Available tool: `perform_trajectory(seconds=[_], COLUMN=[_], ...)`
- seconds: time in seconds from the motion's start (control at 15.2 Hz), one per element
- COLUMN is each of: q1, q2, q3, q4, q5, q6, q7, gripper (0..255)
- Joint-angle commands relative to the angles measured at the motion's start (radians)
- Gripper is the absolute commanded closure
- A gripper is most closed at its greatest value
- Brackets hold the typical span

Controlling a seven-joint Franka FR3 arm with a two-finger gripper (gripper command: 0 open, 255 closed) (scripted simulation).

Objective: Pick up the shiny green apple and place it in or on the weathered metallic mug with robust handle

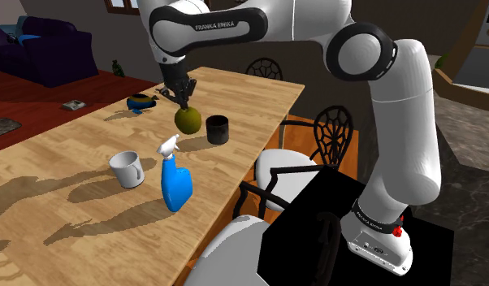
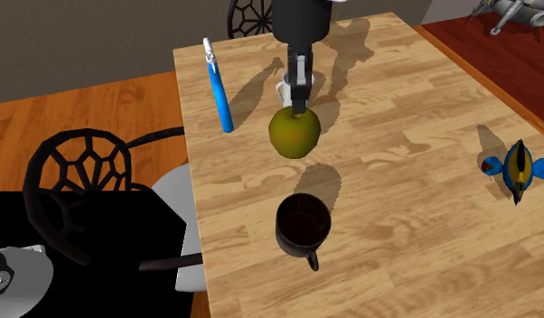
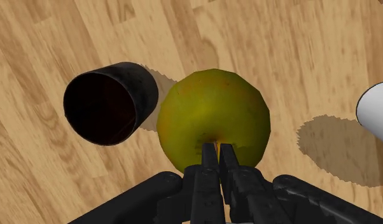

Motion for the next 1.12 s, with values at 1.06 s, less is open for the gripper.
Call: perform_trajectory(seconds=[1.06], q1=[-0.079], q2=[-0.015], q3=[-0.027], q4=[0.219], q5=[0.016], q6=[-0.205], q7=[-0.164], gripper=[255])
